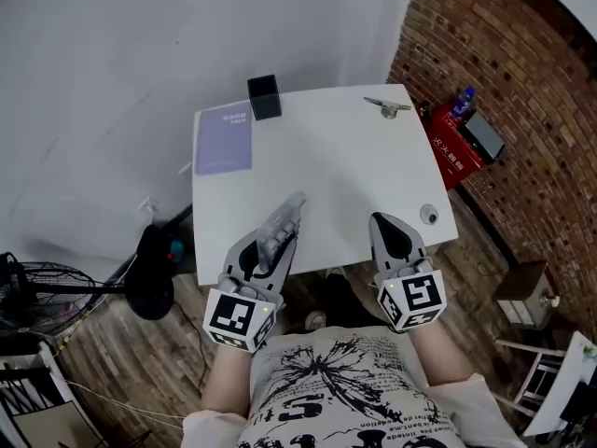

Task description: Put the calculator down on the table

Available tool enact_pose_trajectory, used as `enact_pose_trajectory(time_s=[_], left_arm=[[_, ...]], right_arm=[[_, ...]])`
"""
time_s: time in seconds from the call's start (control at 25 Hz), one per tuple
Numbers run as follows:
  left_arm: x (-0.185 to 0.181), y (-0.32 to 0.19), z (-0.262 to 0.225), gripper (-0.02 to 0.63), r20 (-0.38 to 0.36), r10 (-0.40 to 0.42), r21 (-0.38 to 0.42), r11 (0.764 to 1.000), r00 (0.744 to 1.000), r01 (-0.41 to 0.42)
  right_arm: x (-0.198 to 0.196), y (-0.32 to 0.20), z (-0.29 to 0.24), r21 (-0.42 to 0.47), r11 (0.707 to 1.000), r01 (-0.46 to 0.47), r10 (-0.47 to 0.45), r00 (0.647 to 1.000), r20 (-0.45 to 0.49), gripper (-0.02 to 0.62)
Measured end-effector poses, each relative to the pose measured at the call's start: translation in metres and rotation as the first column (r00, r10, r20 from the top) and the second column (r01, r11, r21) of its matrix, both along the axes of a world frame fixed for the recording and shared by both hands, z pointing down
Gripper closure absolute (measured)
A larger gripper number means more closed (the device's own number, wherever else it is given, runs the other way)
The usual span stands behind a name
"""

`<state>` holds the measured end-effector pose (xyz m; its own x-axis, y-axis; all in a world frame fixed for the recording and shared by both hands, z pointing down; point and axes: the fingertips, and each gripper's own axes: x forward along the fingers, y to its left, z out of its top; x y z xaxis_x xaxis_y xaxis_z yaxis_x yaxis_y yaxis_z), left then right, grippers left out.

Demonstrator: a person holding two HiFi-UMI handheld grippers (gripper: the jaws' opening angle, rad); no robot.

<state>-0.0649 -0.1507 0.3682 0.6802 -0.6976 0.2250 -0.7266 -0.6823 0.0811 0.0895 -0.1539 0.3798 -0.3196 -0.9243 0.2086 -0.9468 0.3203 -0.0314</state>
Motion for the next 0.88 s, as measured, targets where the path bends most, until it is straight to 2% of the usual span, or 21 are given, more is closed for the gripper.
enact_pose_trajectory(time_s=[0.16,0.32,0.48,0.68,0.88], left_arm=[[0.017,-0.051,0.009,0.462,0.011,-0.033,-0.03,0.999,0.999,0.033],[0.032,-0.103,0.027,0.462,0.052,-0.044,-0.056,0.997,0.998,0.047],[0.05,-0.141,0.057,0.462,0.056,-0.052,-0.121,0.991,0.997,0.058],[0.065,-0.169,0.105,0.462,0.05,-0.062,-0.264,0.962,0.997,0.073],[0.08,-0.182,0.156,0.462,0.077,-0.057,-0.359,0.93,0.995,0.081]], right_arm=[[0.014,-0.058,0.002,-0.011,0.999,0.048,-0.048,0.999,0.003,0.581],[0.026,-0.114,0.01,-0.032,0.996,0.078,-0.078,0.997,0.006,0.581],[0.039,-0.155,0.03,-0.073,0.992,0.105,-0.105,0.994,0.006,0.581],[0.047,-0.192,0.06,-0.132,0.981,0.14,-0.139,0.99,0.016,0.581],[0.049,-0.213,0.098,-0.186,0.967,0.175,-0.176,0.984,0.012,0.581]])
